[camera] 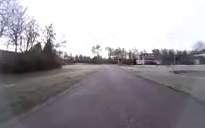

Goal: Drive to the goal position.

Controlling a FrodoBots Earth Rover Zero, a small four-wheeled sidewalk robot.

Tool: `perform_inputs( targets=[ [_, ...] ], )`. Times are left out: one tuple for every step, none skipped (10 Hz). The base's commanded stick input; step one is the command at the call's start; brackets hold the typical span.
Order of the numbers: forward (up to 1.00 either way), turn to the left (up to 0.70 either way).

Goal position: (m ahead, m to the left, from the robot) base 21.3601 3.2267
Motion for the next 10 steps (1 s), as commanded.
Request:
perform_inputs(
  targets=[
    [1.0, 0.0],
    [1.0, 0.0],
    [1.0, 0.0],
    [1.0, 0.0],
    [1.0, 0.0],
    [1.0, 0.0],
    [1.0, 0.0],
    [1.0, 0.0],
    [1.0, 0.0],
    [1.0, 0.0]
  ],
)
